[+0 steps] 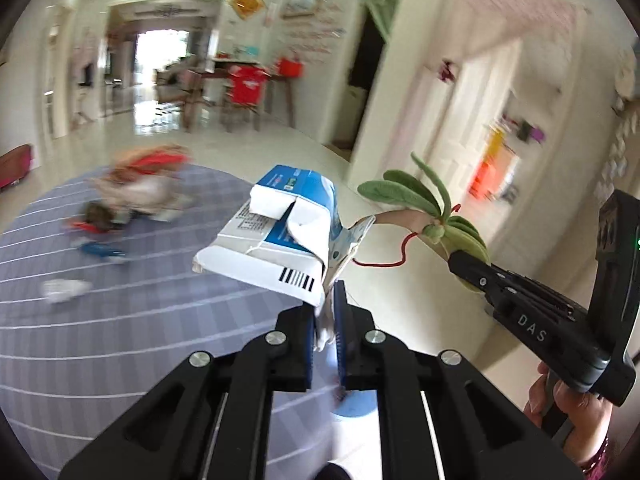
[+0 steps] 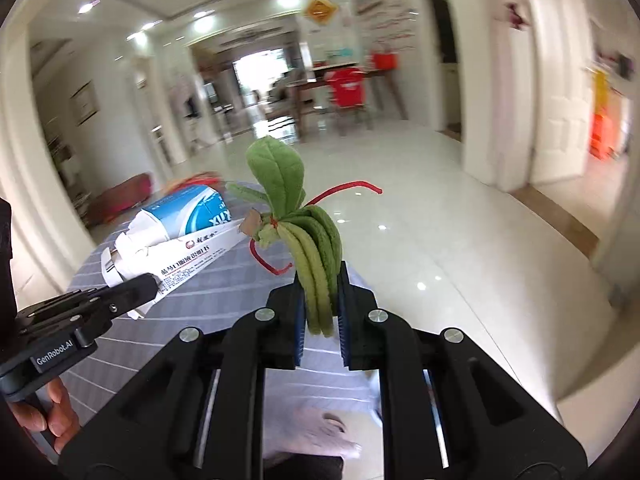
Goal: Collect trash
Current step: 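Carry both items over the blue bucket and open both tools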
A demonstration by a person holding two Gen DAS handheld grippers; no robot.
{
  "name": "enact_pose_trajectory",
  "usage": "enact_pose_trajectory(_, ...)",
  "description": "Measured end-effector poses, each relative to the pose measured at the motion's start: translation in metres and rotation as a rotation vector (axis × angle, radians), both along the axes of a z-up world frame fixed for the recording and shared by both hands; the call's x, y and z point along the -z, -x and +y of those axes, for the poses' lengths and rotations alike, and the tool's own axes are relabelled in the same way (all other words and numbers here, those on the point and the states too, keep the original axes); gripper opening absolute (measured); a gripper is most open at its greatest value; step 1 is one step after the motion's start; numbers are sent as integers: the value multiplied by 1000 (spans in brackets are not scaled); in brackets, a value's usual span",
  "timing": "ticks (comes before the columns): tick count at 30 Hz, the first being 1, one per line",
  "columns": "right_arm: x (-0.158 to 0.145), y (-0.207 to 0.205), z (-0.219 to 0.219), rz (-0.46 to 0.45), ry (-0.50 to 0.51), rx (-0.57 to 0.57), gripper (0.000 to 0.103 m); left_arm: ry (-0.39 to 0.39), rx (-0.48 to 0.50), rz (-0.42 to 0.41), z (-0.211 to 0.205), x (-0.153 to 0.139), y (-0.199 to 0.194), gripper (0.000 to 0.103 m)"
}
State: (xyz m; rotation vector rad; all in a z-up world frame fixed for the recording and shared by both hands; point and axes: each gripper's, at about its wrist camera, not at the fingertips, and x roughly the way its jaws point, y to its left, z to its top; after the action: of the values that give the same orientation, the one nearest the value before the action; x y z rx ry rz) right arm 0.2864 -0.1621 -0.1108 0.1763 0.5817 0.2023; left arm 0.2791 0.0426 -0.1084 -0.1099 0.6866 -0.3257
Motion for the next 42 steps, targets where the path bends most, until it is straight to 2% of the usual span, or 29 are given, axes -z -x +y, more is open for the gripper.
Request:
enact_pose_trajectory(4,28,10,-56,32,10,133,13,-42,103,54,-65,26,-18,8)
enact_pose_trajectory(7,51,12,-88,69,9,208,13,-77,168,111,-104,56,-32,8)
enact_pose_trajectory(14,94,7,-130,141,-11,305,13,-137,249,212,-161,108,-65,9)
enact_pose_trajectory(16,104,5,-139,154,-18,327,13,-141,275,249,-173,121,-75,12)
enact_pose_trajectory(17,108,2,-143,163,-21,335,13,-141,279,258,-176,123,-79,17)
enact_pose_trajectory(18,112,-2,-146,172,-25,341,13,-155,266,278,-182,131,-84,41)
enact_pose_trajectory(20,121,-6,-152,190,-28,345,14,-177,232,281,-184,139,-90,66)
enact_pose_trajectory(25,136,-15,-151,222,-30,327,14,-171,195,288,-181,146,-98,66)
enact_pose_trajectory(33,140,-26,-138,237,-34,292,14,-165,160,276,-160,140,-104,66)
enact_pose_trajectory(42,137,-33,-132,231,-27,265,14,-145,127,217,-145,118,-102,66)
